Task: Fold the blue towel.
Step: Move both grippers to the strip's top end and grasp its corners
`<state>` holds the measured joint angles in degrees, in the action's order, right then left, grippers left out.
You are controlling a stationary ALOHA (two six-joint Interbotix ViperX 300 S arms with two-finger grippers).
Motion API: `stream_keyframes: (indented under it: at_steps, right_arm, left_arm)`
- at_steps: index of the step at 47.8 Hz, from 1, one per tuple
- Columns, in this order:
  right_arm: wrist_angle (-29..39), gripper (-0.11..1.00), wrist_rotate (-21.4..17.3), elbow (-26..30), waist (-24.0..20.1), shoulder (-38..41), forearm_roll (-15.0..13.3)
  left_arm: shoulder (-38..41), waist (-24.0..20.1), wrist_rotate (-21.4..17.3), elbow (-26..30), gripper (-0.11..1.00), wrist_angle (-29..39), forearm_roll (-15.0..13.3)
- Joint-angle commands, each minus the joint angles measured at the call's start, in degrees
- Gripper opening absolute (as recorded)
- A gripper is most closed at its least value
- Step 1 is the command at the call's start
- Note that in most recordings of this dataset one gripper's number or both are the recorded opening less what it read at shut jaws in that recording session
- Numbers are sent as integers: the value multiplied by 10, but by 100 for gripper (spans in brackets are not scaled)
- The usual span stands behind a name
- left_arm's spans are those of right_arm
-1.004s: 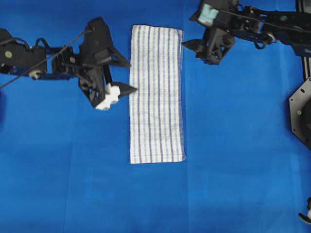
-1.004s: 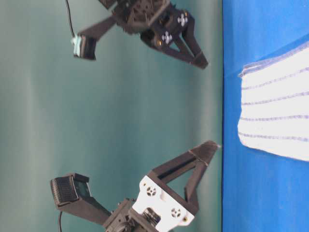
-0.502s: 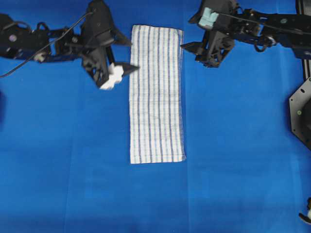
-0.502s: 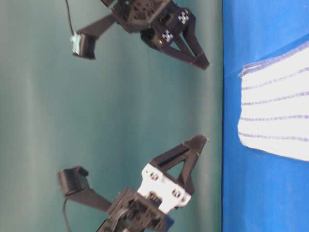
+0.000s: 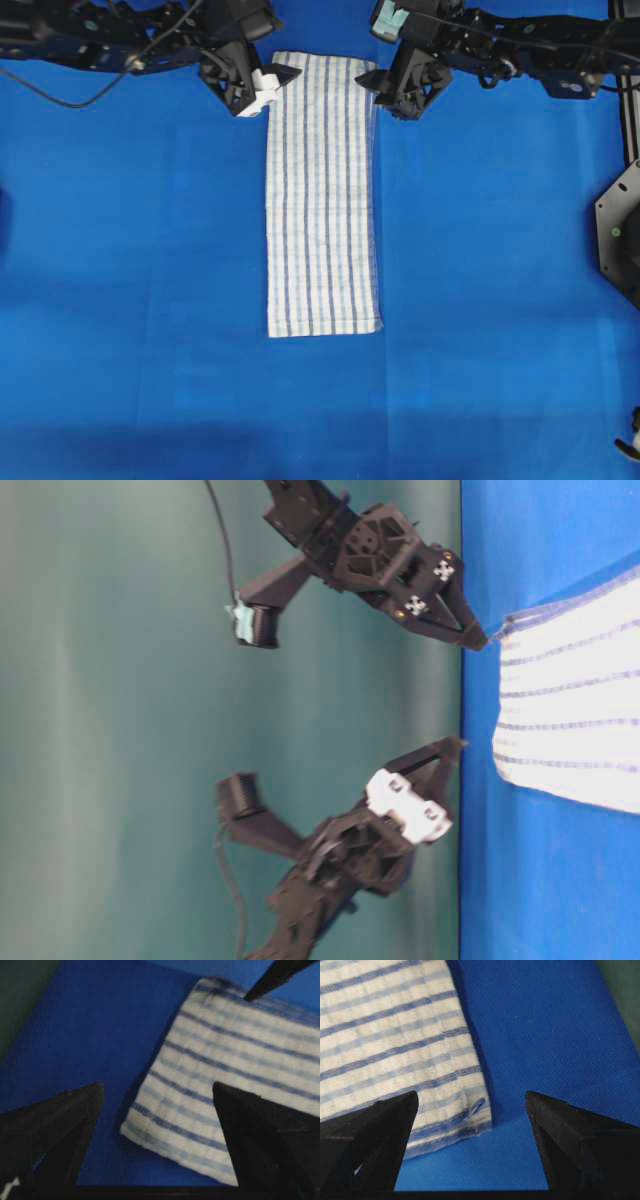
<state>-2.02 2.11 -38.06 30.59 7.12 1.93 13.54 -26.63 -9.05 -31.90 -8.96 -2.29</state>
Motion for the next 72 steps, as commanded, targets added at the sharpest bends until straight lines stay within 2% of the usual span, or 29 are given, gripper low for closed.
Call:
stream_keyframes:
  at_steps: [1, 17, 26, 30, 38, 40, 42, 45, 50, 63, 72]
  right_arm:
    - [-13, 92, 0, 15, 3, 5, 0]
    - [-38, 91, 1, 18, 10, 54, 2]
    - [-40, 83, 1, 15, 10, 61, 2]
    - [-38, 74, 1, 14, 9, 61, 2]
    - [-36, 40, 3, 13, 3, 61, 0]
    - [-35, 33, 5, 13, -1, 61, 0]
    - [-34, 26, 6, 13, -2, 60, 0]
    - [-33, 19, 6, 13, -3, 60, 0]
    - [-30, 13, 8, 13, -3, 56, 0]
    - [-28, 13, 11, 12, -3, 37, -2]
    - [-4, 13, 11, 5, -4, -8, -2]
  left_arm:
    - [14, -8, -2, 13, 85, -27, 1]
    - [77, -22, 0, 13, 85, -65, -1]
    - [80, -21, 1, 13, 77, -64, -1]
    - [81, -18, 1, 13, 60, -62, -1]
    - [80, -9, -1, 11, 17, -60, -1]
    - [80, -9, -1, 11, 7, -60, -1]
    - [80, -9, -1, 11, 3, -60, -1]
    - [79, -9, 0, 11, 3, -59, -1]
    - [78, -9, 1, 11, 3, -59, -1]
    - [66, -6, 0, 14, 3, -59, -1]
    - [25, -3, -2, 7, 3, -58, -1]
